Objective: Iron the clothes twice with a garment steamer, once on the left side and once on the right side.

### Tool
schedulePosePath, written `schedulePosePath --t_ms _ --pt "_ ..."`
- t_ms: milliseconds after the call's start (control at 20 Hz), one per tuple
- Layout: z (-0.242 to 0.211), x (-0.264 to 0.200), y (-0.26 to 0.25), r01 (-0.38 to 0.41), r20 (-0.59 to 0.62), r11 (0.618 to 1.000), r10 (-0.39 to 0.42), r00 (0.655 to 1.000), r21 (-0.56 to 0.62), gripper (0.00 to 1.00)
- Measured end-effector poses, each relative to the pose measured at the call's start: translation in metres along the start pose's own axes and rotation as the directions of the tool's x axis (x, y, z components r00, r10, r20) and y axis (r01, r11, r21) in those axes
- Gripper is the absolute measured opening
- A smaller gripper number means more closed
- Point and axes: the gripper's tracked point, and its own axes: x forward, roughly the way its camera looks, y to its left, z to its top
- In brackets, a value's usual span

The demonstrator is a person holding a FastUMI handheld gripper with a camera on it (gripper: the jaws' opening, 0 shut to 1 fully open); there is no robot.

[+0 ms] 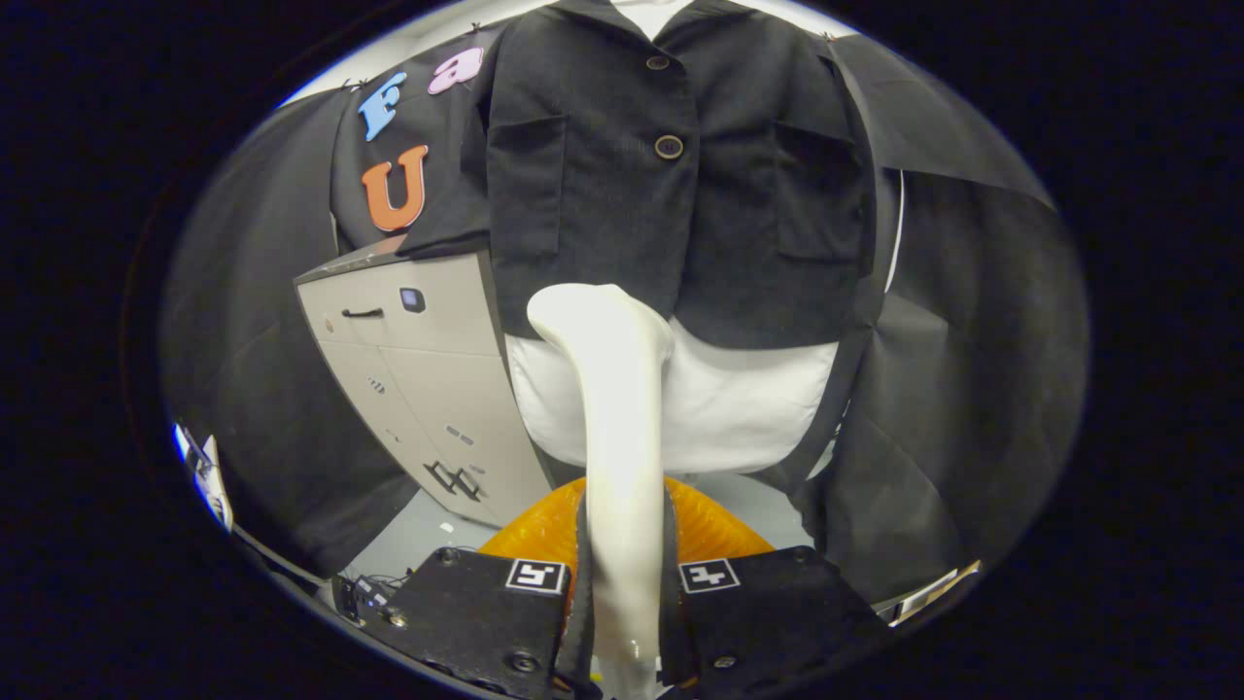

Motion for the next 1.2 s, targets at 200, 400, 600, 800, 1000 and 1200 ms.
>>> schedulePosePath --t_ms 200,400,600,800,1000,1200 --pt "0.015 -0.018 -0.009 -0.009 0.042 1.0 0.008 0.999 0.017 0.29" --pt "0.076 -0.059 -0.029 -0.017 0.164 0.999 0.009 0.986 0.049 0.29" --pt "0.151 -0.098 -0.054 -0.023 0.3 0.998 0.003 0.954 0.063 0.29" --pt "0.213 -0.127 -0.072 -0.035 0.406 0.997 0.004 0.914 0.069 0.29" --pt "0.281 -0.15 -0.095 -0.036 0.518 0.997 -0.007 0.855 0.073 0.29" --pt "0.348 -0.161 -0.108 -0.021 0.621 0.999 -0.011 0.784 0.044 0.29"
